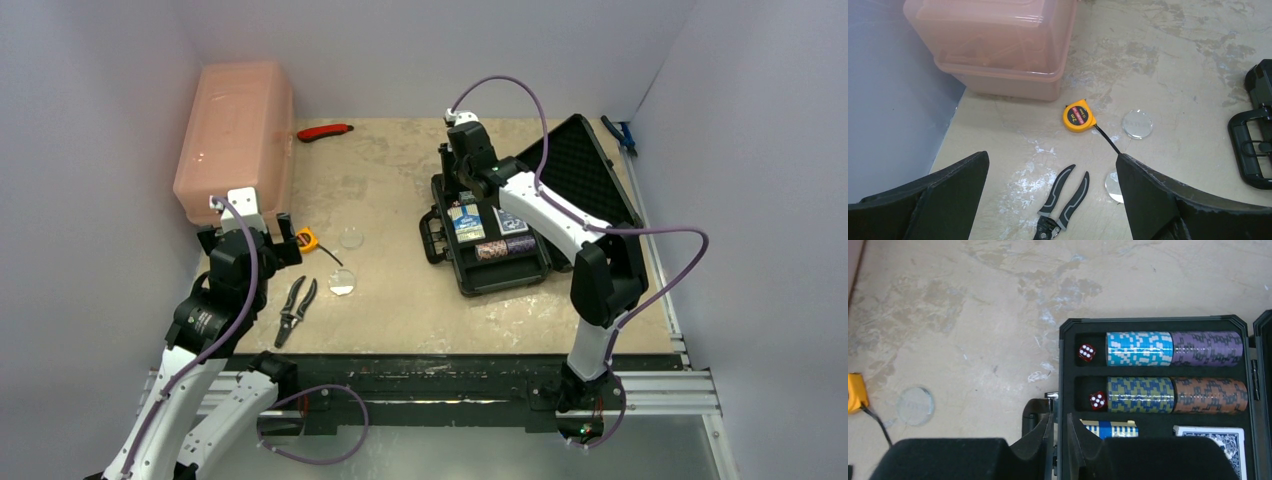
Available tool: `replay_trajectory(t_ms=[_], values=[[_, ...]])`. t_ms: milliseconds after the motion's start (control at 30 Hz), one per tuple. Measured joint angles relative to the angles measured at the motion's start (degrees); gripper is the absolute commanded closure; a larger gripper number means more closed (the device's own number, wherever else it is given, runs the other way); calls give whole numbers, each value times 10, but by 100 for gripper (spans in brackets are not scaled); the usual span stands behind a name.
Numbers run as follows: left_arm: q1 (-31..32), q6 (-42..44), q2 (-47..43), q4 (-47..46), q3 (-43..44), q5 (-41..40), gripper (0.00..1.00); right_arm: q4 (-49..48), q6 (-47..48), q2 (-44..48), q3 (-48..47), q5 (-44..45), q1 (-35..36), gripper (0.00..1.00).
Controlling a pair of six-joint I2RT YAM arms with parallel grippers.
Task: Pack up texas hold em set
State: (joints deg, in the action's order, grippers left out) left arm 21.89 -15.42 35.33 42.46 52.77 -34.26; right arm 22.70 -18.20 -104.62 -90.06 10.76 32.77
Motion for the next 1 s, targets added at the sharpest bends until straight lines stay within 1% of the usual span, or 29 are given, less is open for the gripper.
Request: replay_trajectory(t_ms=[333,567,733,1000], values=[[0,0,0,0,0,0,0,-2,-3,-3,60,22,-4,85],[0,0,0,0,0,0,0,-24,-6,-31,106,22,-4,86],[0,0,0,0,0,0,0,-42,-11,-30,117,22,-4,86],[0,0,0,0,0,0,0,-43,-11,-30,118,22,-4,86]])
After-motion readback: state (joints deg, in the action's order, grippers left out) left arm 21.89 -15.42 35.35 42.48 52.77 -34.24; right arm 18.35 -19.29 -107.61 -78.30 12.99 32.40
